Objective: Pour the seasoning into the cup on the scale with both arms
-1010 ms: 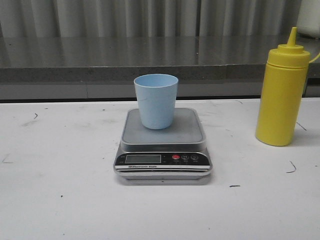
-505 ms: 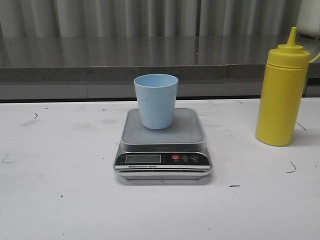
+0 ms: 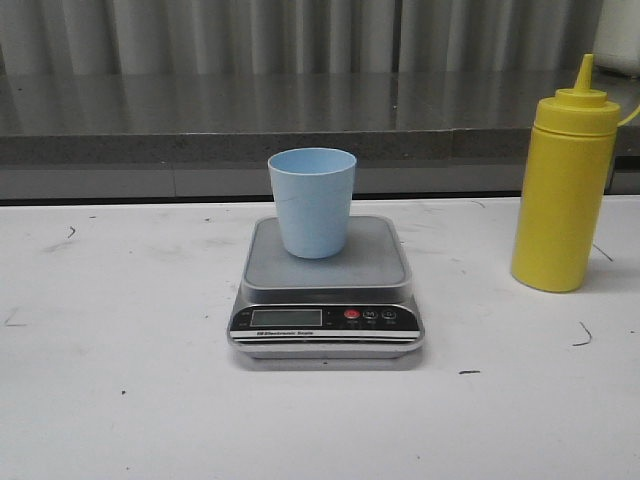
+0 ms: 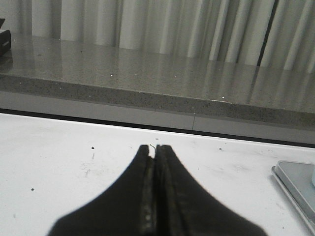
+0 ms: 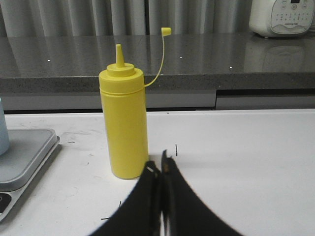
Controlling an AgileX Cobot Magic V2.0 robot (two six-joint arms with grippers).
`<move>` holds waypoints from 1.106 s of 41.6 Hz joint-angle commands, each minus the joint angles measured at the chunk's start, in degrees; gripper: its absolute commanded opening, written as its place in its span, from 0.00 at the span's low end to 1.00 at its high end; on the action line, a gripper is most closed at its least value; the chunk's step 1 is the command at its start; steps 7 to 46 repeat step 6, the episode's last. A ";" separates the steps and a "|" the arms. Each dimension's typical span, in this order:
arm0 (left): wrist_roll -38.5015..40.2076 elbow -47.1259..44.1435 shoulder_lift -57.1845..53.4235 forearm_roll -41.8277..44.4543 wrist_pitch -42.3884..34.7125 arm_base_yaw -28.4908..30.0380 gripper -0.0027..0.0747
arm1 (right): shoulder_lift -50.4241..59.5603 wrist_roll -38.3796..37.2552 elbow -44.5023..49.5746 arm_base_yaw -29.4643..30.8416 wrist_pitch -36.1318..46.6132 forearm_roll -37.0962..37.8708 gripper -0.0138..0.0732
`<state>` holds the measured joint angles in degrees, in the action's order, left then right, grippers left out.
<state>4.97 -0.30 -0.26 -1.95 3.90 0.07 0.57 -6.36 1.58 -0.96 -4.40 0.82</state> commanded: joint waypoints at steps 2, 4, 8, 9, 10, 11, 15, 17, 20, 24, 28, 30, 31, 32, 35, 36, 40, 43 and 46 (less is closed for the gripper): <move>0.39 -1.39 -1.06 -0.22 -4.87 -0.14 0.01 | 0.95 0.01 -0.35 0.24 4.81 0.48 0.02; 0.39 -1.39 -1.06 -0.22 -4.87 -0.14 0.01 | 0.95 0.01 -0.35 0.24 4.81 0.48 0.02; 0.39 -1.39 -1.06 -0.22 -4.87 -0.14 0.01 | 0.95 0.01 -0.35 0.24 4.81 0.48 0.02; 0.39 -1.39 -1.06 -0.22 -4.87 -0.14 0.01 | 0.95 0.01 -0.35 0.24 4.81 0.48 0.02; 0.39 -1.39 -1.06 -0.22 -4.87 -0.14 0.01 | 0.95 0.01 -0.35 0.24 4.81 0.48 0.02; 0.39 -1.39 -1.06 -0.22 -4.87 -0.14 0.01 | 0.95 0.01 -0.35 0.24 4.81 0.48 0.02; 0.39 -1.39 -1.06 -0.22 -4.87 -0.14 0.01 | 0.95 0.01 -0.35 0.24 4.81 0.48 0.02; 0.39 -1.39 -1.06 -0.22 -4.87 -0.14 0.01 | 0.95 0.01 -0.35 0.24 4.81 0.48 0.02; 0.39 -1.39 -1.06 -0.22 -4.87 -0.14 0.01 | 0.95 0.01 -0.35 0.24 4.81 0.48 0.02; 0.39 -1.39 -1.06 -0.22 -4.87 -0.14 0.01 | 0.95 0.01 -0.35 0.24 4.81 0.48 0.02; 0.39 -1.39 -1.06 -0.22 -4.87 -0.14 0.01 | 0.95 0.01 -0.35 0.24 4.81 0.48 0.02; 0.39 -1.39 -1.06 -0.22 -4.87 -0.14 0.01 | 0.95 0.01 -0.35 0.24 4.81 0.48 0.02; 0.39 -1.39 -1.06 -0.22 -4.87 -0.14 0.01 | 0.95 0.01 -0.35 0.24 4.81 0.48 0.02; 0.39 -1.39 -1.06 -0.22 -4.87 -0.14 0.01 | 0.95 0.01 -0.35 0.24 4.81 0.48 0.02; 0.39 -1.39 -1.06 -0.22 -4.87 -0.14 0.01 | 0.95 0.01 -0.35 0.24 4.81 0.48 0.02; 0.39 -1.39 -1.06 -0.22 -4.87 -0.14 0.01 | 0.95 0.01 -0.35 0.24 4.81 0.48 0.02; 0.39 -1.39 -1.06 -0.22 -4.87 -0.14 0.01 | 0.95 0.01 -0.35 0.24 4.81 0.48 0.02; 0.39 -1.39 -1.06 -0.22 -4.87 -0.14 0.01 | 0.95 0.01 -0.35 0.24 4.81 0.48 0.02; 0.39 -1.39 -1.06 -0.22 -4.87 -0.14 0.01 | 0.95 0.01 -0.35 0.24 4.81 0.48 0.02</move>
